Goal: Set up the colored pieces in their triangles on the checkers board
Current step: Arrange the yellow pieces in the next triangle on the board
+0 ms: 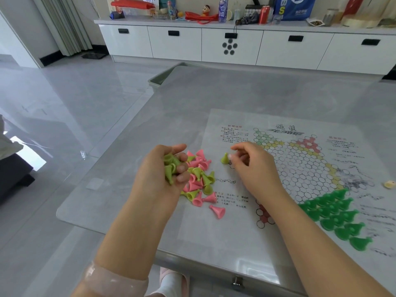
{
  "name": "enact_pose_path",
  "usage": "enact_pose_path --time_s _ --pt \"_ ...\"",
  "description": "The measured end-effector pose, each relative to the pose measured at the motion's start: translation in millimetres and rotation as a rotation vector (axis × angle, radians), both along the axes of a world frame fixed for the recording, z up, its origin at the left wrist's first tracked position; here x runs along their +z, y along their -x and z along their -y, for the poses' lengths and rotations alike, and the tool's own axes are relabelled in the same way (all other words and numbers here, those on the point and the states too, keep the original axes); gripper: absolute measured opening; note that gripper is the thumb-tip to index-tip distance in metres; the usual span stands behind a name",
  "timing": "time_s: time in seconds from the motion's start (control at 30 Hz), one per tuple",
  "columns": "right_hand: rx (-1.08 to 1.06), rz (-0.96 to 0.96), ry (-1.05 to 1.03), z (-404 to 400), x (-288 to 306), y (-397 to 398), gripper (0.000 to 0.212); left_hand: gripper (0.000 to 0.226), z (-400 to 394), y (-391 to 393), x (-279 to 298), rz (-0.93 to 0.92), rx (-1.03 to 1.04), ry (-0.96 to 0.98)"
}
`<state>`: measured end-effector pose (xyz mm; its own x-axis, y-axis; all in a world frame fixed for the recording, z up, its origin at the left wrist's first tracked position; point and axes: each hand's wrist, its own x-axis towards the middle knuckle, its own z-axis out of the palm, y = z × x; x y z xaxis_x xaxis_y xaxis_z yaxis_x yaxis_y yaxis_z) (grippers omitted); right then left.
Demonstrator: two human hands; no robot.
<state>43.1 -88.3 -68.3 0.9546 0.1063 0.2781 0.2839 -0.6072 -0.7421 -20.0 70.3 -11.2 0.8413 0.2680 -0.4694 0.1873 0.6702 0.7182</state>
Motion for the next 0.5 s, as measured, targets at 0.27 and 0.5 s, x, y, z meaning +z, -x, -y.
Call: enact_pose_path --time_s 0.27,0.5 --pt "0.267 0.019 -0.204 -12 48 25 0.011 0.033 5 0 3 0.017 -0.044 0.343" --pt "0.355 0.044 0.096 -20 48 32 0.012 0.039 13 0 3 0.037 -0.203 0.312"
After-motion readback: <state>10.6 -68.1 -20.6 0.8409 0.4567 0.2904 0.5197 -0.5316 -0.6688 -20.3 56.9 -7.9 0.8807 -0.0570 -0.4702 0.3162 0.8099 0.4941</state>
